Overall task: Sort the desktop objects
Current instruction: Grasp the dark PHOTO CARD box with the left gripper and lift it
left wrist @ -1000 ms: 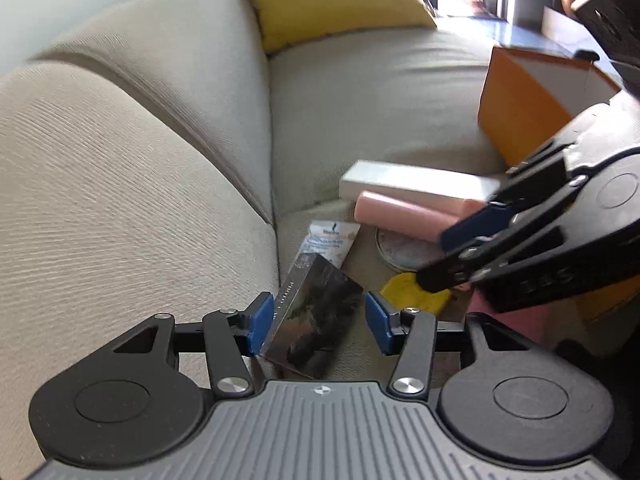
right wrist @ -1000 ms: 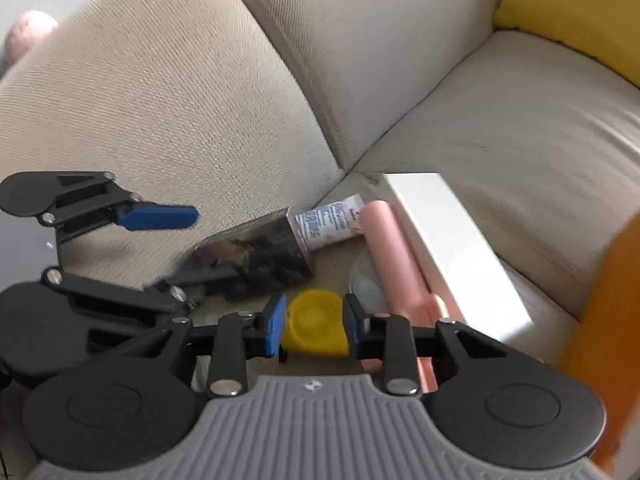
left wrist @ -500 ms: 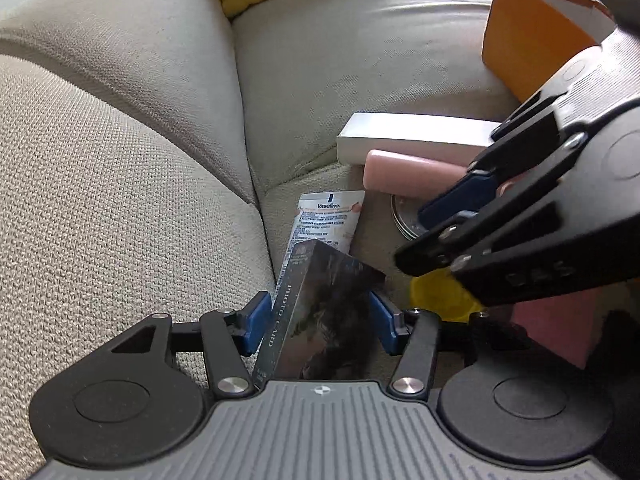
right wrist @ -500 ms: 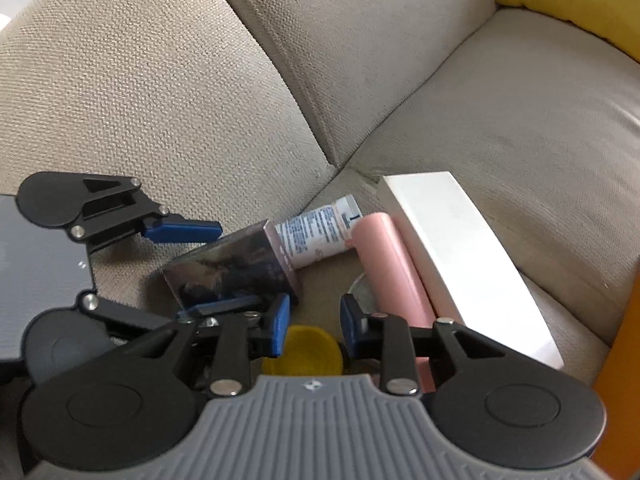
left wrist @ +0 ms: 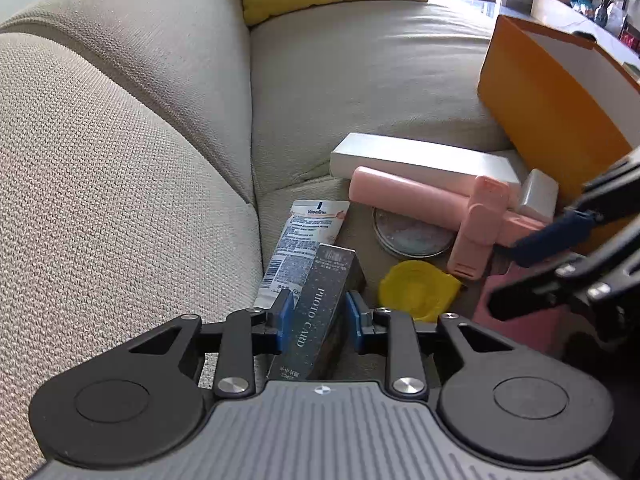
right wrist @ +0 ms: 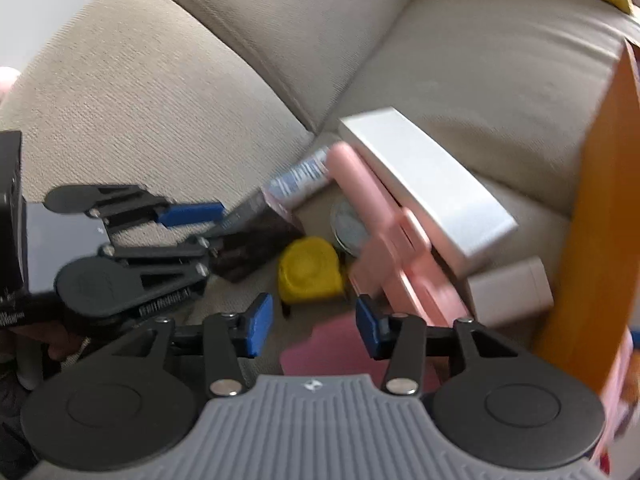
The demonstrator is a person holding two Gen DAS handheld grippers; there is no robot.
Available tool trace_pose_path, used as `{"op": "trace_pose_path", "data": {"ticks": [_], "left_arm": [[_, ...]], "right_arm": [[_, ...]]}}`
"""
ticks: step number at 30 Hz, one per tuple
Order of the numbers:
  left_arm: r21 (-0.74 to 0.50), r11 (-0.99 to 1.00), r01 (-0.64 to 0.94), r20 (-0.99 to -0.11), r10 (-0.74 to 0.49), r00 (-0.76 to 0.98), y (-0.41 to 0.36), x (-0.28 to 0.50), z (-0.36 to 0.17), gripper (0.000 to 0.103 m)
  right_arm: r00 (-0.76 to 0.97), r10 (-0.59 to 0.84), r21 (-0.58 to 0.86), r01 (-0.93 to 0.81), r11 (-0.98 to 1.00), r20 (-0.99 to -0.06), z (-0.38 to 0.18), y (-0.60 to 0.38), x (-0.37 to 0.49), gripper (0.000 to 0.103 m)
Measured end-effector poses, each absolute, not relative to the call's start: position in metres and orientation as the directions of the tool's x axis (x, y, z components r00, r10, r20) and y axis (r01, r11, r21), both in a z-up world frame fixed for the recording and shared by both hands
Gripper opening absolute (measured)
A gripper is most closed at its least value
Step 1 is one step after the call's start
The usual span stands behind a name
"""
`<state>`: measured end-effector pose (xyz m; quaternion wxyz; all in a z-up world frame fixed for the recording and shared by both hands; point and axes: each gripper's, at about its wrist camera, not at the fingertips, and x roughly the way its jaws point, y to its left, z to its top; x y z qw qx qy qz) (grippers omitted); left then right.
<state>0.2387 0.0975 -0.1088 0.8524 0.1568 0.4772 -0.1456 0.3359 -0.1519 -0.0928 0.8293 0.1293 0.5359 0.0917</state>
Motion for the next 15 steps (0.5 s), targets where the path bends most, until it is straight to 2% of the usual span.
{"op": "trace_pose_path", "data": {"ticks": [4, 9, 15], "left_arm": [[0.124, 0.912, 0.39, -0.865, -0.093, 0.492, 0.097, 0.238, -0.107, 0.032], [0.049, 0.922, 0.385, -0.868, -0.151, 0.473, 0.104, 0.231, -0.102, 0.032], [0.128, 0.902, 0.412, -0.869, -0.098, 0.485, 0.093, 0.231, -0.105, 0.032]], "right_arm": [[0.37, 0.282, 0.326, 0.058, 0.944, -0.885, -0.102, -0.154, 0.327, 0.053], [0.36, 0.249, 0.309, 0.117, 0.944, -0.899, -0.104, -0.152, 0.313, 0.06], [0.362, 0.219, 0.285, 0.141, 0.948, -0.906, -0.101, -0.156, 0.307, 0.062]]}}
